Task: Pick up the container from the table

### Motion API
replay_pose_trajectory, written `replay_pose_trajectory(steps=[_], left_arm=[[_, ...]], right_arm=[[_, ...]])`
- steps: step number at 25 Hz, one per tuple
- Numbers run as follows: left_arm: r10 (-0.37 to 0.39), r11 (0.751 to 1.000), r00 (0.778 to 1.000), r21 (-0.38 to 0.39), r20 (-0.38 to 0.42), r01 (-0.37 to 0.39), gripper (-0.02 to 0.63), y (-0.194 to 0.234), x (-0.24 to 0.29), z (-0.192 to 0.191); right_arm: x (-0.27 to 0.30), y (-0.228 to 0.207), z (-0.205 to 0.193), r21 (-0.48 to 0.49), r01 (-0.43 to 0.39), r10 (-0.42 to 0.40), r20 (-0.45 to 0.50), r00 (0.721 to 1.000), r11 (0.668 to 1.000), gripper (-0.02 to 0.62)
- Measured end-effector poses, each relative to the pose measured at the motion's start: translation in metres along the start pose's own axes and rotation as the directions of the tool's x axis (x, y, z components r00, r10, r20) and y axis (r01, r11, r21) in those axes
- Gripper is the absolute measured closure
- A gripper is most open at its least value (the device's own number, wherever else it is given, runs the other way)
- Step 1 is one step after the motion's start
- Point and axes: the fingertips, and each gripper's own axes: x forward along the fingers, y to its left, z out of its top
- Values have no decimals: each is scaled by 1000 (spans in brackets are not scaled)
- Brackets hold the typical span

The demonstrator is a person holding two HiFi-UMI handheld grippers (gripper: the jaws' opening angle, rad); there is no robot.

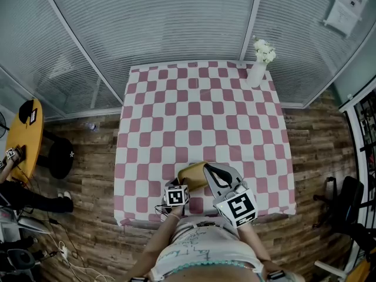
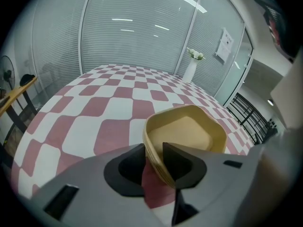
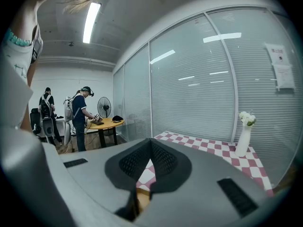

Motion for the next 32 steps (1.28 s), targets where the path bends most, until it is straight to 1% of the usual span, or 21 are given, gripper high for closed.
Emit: replay_pose_trajectory(steps=[4, 7, 9, 13, 21, 23, 25, 29, 32], left_arm=[[10, 999, 1000, -35, -8, -10, 495, 1, 1, 0], [12, 1000, 1000, -29, -5, -12, 495, 0, 2, 0], [0, 1000, 1000, -29, 3, 0, 494, 0, 3, 0], [-27, 998, 1000, -53, 1, 27, 489, 0, 4, 0], [-13, 999, 1000, -49, 13, 14, 496, 0, 3, -1], [-13, 997, 1000, -81, 9, 14, 503, 2, 4, -1], [-22, 989, 1000, -143, 7, 23, 516, 4, 5, -1], [-35, 964, 999, -265, 10, 36, 541, 8, 4, -4], [-40, 952, 999, -302, 13, 42, 554, 11, 3, -4]], right_arm=[[-2, -2, -1, 1, 2, -2, -6, 1000, 1000, 603], [-2, -3, -2, 5, 0, 0, -8, 1000, 1000, 603], [-2, -3, -2, 7, -2, 2, -8, 1000, 1000, 603], [-2, 0, -1, 3, -7, 8, -8, 1000, 1000, 603], [-6, 2, -3, -1, -2, 2, -9, 1000, 1000, 603], [-7, 1, -1, -3, 2, -2, -6, 1000, 1000, 603], [-9, 0, 0, -6, 5, -5, -5, 1000, 1000, 603], [-14, -3, -2, -8, 15, -15, -3, 1000, 1000, 603], [-18, -7, -3, -7, 25, -26, -1, 1000, 1000, 603]])
